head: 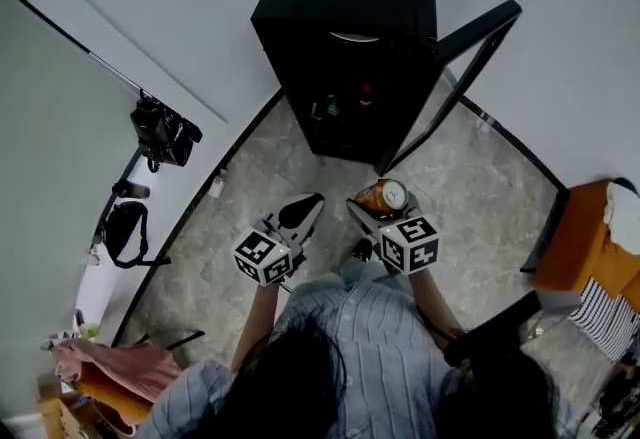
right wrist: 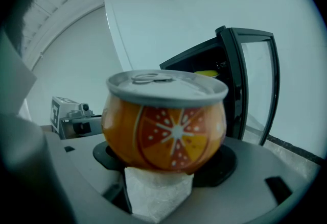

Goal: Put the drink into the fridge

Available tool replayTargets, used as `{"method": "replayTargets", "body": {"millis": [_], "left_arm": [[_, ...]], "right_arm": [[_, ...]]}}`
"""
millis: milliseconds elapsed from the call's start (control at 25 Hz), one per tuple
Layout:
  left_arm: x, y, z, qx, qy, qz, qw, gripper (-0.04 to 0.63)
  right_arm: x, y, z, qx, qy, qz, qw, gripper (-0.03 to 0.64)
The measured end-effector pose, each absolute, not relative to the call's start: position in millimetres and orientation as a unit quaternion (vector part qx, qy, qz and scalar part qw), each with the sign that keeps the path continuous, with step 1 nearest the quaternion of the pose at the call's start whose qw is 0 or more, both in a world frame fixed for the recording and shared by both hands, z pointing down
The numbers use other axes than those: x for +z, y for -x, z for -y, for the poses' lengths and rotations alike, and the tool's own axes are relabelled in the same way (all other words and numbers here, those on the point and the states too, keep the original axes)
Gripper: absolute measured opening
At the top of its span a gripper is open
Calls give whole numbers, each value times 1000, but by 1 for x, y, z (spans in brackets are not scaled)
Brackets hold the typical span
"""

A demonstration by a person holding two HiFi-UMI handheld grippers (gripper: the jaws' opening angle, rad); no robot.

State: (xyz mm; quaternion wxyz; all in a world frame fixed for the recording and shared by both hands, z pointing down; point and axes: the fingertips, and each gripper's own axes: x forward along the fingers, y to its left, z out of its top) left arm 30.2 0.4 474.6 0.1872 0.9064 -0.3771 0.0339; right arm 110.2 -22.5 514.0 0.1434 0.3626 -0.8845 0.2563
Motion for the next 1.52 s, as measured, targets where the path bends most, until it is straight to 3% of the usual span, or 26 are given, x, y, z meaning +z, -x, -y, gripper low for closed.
{"method": "replayTargets", "body": {"millis": [680, 1520], "left_arm": [[479, 9, -3, 39, -874, 442, 198, 11], [491, 38, 101, 64, -930, 307, 194, 11]], "right_arm": [[529, -72, 47, 276, -310, 896, 158, 327], [556, -50, 131, 309, -425, 836, 160, 327]]}}
